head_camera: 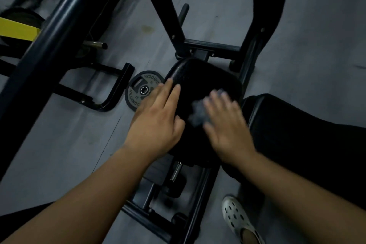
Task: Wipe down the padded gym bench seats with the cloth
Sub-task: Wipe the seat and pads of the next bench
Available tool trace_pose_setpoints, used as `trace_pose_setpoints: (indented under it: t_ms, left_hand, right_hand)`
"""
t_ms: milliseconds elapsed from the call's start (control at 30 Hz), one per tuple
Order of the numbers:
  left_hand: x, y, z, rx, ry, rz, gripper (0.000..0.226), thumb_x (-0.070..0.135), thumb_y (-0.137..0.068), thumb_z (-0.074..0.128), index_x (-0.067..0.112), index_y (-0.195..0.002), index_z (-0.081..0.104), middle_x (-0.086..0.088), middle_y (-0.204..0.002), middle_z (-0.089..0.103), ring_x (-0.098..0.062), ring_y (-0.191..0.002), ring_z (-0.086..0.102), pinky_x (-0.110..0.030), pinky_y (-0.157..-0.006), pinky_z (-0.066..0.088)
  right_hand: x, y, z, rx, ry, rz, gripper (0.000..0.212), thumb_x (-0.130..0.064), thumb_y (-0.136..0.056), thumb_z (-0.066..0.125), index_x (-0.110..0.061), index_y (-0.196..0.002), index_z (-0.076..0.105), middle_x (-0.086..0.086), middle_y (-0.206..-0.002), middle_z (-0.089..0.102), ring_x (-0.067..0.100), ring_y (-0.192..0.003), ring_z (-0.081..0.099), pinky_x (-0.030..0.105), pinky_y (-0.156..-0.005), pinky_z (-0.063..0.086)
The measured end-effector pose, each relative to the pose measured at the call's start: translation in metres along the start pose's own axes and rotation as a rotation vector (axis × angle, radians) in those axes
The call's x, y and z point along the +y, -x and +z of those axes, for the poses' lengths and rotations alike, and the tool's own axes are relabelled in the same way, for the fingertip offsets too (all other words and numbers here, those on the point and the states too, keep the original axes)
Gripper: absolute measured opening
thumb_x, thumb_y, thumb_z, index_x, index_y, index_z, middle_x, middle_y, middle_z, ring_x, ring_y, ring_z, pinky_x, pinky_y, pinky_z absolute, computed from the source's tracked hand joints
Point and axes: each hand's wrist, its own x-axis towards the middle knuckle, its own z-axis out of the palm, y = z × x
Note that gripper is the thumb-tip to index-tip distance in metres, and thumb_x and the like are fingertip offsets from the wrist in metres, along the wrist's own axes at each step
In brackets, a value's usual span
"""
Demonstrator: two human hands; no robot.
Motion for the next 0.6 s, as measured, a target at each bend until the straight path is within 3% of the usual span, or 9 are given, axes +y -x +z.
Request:
trace_pose_setpoints:
  t_ms: [100,133,200,300,467,600]
  left_hand:
    - [0.007,-0.001,0.009,-0.015,-0.104,0.040,0.071,0.040,-0.088,0.033,0.011,-0.154,0.031,-0.010,-0.163,0.025,-0.026,-0.151,0.018,-0.044,-0.122,0.018]
    - [0.007,-0.002,0.012,-0.014,-0.130,0.051,0.071,0.039,-0.088,0.034,0.011,-0.153,0.033,-0.010,-0.163,0.025,-0.026,-0.151,0.016,-0.044,-0.122,0.015]
    - [0.007,-0.004,0.016,-0.006,-0.165,0.070,0.070,0.038,-0.088,0.034,0.010,-0.152,0.036,-0.011,-0.162,0.025,-0.026,-0.152,0.016,-0.043,-0.122,0.012]
    - [0.010,-0.007,0.019,-0.004,-0.206,0.130,0.068,0.038,-0.088,0.035,0.008,-0.149,0.041,-0.012,-0.162,0.027,-0.027,-0.151,0.019,-0.043,-0.122,0.012]
    - [0.024,-0.009,0.033,0.005,-0.217,0.236,0.066,0.035,-0.088,0.036,0.007,-0.147,0.045,-0.012,-0.160,0.031,-0.026,-0.150,0.024,-0.043,-0.123,0.016]
    - [0.029,-0.008,0.037,0.028,-0.143,0.215,0.060,0.030,-0.088,0.036,0.004,-0.140,0.051,-0.014,-0.157,0.037,-0.026,-0.149,0.028,-0.043,-0.123,0.018]
  right_hand:
    - [-0.002,-0.063,-0.013,0.063,-0.027,0.343,0.073,-0.054,-0.098,0.014,-0.016,-0.160,0.010,0.007,-0.168,0.000,0.025,-0.155,-0.006,0.049,-0.125,0.002]
    - [-0.016,-0.066,-0.012,0.072,-0.023,0.337,0.073,-0.054,-0.098,0.013,-0.014,-0.160,0.009,0.008,-0.168,-0.001,0.025,-0.154,-0.007,0.048,-0.125,-0.001]
    - [-0.038,-0.037,-0.004,0.038,-0.030,0.146,0.070,-0.050,-0.100,0.020,-0.013,-0.160,0.011,0.008,-0.168,0.002,0.025,-0.155,-0.006,0.046,-0.125,0.000]
    - [-0.019,0.031,0.004,-0.024,-0.019,-0.038,0.065,-0.043,-0.100,0.032,-0.016,-0.159,0.020,0.005,-0.167,0.012,0.023,-0.155,0.003,0.050,-0.123,0.014]
    - [0.014,-0.053,-0.016,0.090,-0.078,0.348,0.061,-0.038,-0.105,0.025,-0.015,-0.160,0.013,0.005,-0.168,0.004,0.022,-0.155,-0.004,0.044,-0.125,0.002]
    - [-0.020,-0.023,-0.003,0.077,-0.110,0.110,0.060,-0.033,-0.103,0.029,-0.010,-0.158,0.021,0.007,-0.167,0.012,0.022,-0.155,0.001,0.041,-0.125,0.002]
